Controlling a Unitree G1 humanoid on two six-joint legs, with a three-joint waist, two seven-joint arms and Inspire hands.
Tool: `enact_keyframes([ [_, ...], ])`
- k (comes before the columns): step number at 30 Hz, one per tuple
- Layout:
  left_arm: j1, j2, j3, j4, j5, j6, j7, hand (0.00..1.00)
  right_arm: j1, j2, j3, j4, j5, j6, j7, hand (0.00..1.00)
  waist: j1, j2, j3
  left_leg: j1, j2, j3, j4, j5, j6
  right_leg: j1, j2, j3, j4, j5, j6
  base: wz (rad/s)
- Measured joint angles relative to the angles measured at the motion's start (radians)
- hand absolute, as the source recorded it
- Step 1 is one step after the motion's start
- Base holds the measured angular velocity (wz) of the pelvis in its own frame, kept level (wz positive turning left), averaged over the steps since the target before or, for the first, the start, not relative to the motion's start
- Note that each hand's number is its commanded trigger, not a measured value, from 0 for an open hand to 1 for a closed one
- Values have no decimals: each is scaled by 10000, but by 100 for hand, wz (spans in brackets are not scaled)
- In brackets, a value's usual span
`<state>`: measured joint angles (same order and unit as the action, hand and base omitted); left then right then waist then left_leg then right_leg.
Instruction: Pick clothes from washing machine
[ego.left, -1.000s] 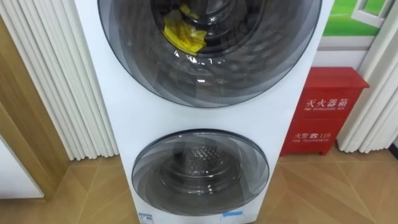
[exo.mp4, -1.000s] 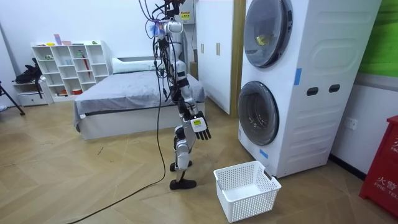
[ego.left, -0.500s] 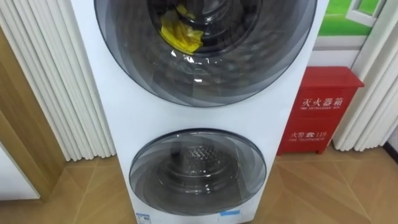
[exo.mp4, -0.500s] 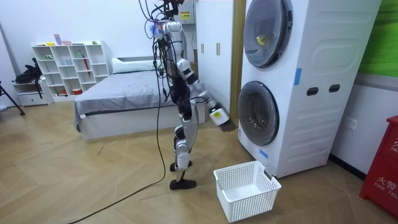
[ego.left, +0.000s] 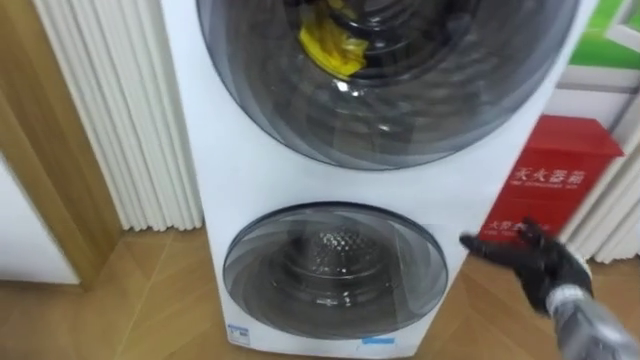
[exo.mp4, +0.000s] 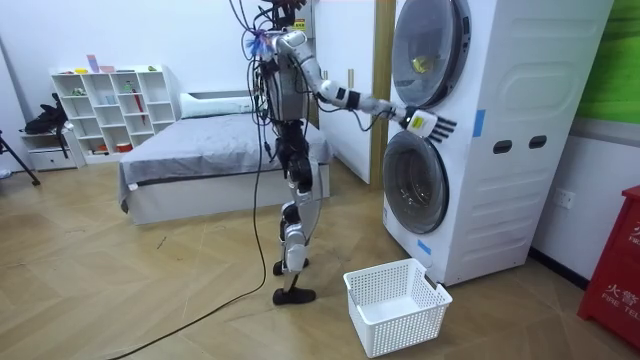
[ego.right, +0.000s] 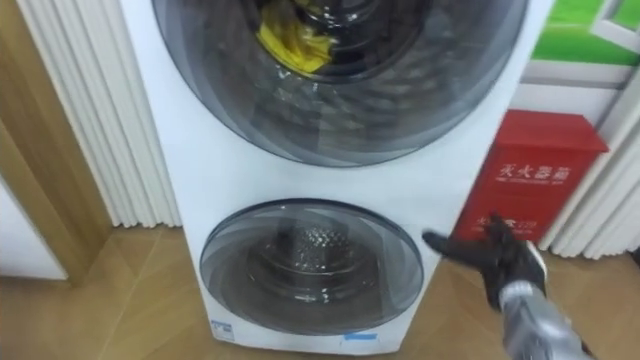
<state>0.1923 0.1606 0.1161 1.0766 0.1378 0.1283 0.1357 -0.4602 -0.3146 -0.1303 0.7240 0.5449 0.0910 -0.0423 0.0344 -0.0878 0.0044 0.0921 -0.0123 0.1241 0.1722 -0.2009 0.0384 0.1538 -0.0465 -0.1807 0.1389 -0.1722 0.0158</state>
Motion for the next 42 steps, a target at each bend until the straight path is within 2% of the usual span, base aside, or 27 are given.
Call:
enact_keyframes([
  [1, 5, 29, -5, -4, 14, 51, -1, 0, -167, -53, 2, 0, 2, 7, -6, 0, -7, -18, -12, 12, 0, -25, 0, 0, 0, 11, 0, -35, 0, 0, 0, 11],
  [3, 137, 166, -12, -155, 223, 241, 2, 0, -665, -315, 19, -39, 14, 60, -32, 0, 10, -107, -127, 32, 0, -187, -9, 0, -1, 52, 11, -134, 3, 0, 0, 12],
  [5, 235, 209, -7, -284, 304, 258, 15, 0, -1057, -503, 77, -42, 36, 71, -86, 0, 32, -132, -146, 66, 7, -223, -18, 0, -1, 63, 20, -139, 27, 0, 0, -2],
  [6, 326, 233, -10, -324, 316, 258, 35, 0, -1114, -537, 241, -39, 36, 203, -213, 0, 18, -151, -156, 102, 13, -274, -24, 1, -2, 67, 25, -140, 67, 0, 0, -7],
  [10, 390, 273, -49, -320, 330, 270, 45, 0, -1237, -590, 359, -43, -44, 202, -374, 0, 16, -149, -140, 180, 4, -409, -77, 1, -2, 63, 19, -137, 129, 0, 0, -10],
  [12, 413, 335, -53, -379, 343, 258, 60, 0, -1300, -807, 634, -671, -27, 203, -518, 0, 24, -179, -118, 161, 8, -385, -103, 1, -2, 44, 20, -121, 131, 0, 0, -6],
  [15, 400, 363, -8, -427, 690, 254, 73, 0, -1339, -1052, 731, -1247, 39, 409, -673, 0, 18, -251, -77, 115, 10, -300, -97, 1, -2, 11, 15, -144, 122, 0, 0, -4],
  [19, 381, 362, 7, -474, 1077, 254, 87, 0, -1565, -1265, 730, -1723, 40, 448, -772, 0, 5, -254, -76, 12, -2, -269, -78, 1, -2, -102, -3, -154, 125, 0, 0, -6],
  [20, 378, 370, -4, -480, 1085, 255, 88, 0, -1573, -1316, 731, -2328, 33, 474, -850, 0, 7, -250, -78, -46, 2, -236, -70, 1, -2, -173, -3, -158, 129, -1, 2, -12],
  [23, 391, 368, -38, -457, 1091, 307, 88, 0, -1851, -1382, 832, -3352, -258, 527, -1021, 0, -20, -253, -77, -88, 14, -180, -45, 3, -5, -211, 3, -154, 129, -9, 14, -8],
  [26, 386, 360, -143, -456, 1091, 323, 85, 0, -2247, -1421, 948, -3436, -631, 537, -1202, 0, -5, -276, -75, -93, 21, -140, -41, 6, -9, -243, 7, -133, 130, -9, 14, -4],
  [31, 410, 346, -217, -456, 1110, 383, 84, 0, -2268, -1492, 1097, -4062, -866, 570, -1355, 0, 26, -342, -75, -125, 52, 11, -34, 9, -16, -344, 20, -33, 144, -9, 14, -11],
  [33, 396, 292, -217, -453, 1119, 456, 84, 0, -2267, -1491, 1119, -4721, -1444, 837, -1466, 0, 21, -363, -76, -186, 59, 77, -32, 10, -19, -440, 27, 14, 147, -9, 14, -14],
  [42, 318, 267, -230, -461, 1120, 553, 84, 0, -2267, -1488, 1190, -5569, -2290, 859, -1858, 0, 46, -398, -100, -187, 59, 82, -26, 11, -19, -477, 31, 44, 151, -8, 13, -2],
])
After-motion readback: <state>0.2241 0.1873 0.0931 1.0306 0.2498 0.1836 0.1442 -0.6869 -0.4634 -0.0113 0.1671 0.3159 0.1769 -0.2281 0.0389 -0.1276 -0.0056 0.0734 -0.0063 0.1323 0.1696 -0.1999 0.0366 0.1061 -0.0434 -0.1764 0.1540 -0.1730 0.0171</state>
